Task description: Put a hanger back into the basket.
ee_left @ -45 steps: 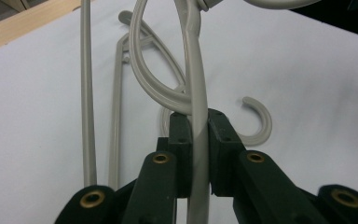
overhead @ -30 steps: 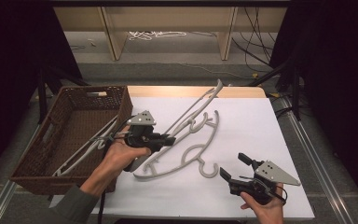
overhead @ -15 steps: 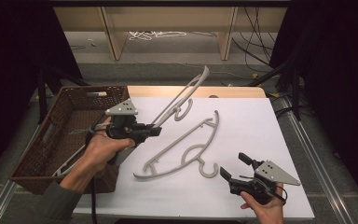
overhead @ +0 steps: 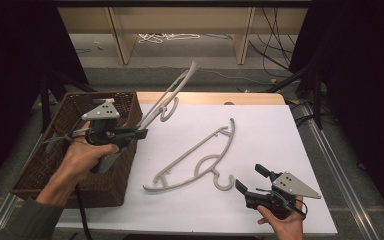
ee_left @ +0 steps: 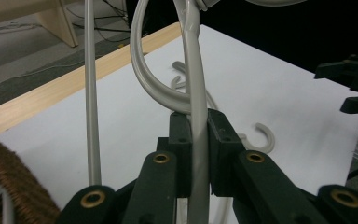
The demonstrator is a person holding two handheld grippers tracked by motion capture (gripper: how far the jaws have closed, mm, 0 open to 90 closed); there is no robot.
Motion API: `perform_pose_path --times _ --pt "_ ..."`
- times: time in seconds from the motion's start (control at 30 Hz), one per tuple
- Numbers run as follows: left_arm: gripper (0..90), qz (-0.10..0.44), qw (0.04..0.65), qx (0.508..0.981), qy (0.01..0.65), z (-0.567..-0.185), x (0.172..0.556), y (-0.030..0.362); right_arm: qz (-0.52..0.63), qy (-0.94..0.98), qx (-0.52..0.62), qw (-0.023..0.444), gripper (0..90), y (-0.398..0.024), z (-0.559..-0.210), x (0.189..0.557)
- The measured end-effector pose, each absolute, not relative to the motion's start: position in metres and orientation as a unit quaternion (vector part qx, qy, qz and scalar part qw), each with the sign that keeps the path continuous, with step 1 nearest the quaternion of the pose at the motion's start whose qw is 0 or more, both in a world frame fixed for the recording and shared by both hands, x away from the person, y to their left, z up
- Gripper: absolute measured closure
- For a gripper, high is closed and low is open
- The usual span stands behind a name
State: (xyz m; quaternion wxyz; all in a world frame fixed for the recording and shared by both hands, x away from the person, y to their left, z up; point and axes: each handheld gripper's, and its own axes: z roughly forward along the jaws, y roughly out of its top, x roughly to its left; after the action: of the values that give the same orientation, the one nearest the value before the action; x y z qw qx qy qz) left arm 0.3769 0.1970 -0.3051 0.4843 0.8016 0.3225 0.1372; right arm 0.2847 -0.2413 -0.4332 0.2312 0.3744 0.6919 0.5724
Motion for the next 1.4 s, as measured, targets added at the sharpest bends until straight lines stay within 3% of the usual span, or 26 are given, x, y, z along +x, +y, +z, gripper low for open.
perform_pose_path --times 0.73,1.4 --pt "81.5 0.194 0.446 0.793 0.367 -0.328 0.376 0.287 0.570 0.695 0.377 0.225 16.7 -0.239 -0.434 0.285" --pt "81.5 0.194 0.424 0.795 0.387 -0.352 0.356 0.340 0.573 0.693 0.375 0.227 16.7 -0.238 -0.435 0.286"
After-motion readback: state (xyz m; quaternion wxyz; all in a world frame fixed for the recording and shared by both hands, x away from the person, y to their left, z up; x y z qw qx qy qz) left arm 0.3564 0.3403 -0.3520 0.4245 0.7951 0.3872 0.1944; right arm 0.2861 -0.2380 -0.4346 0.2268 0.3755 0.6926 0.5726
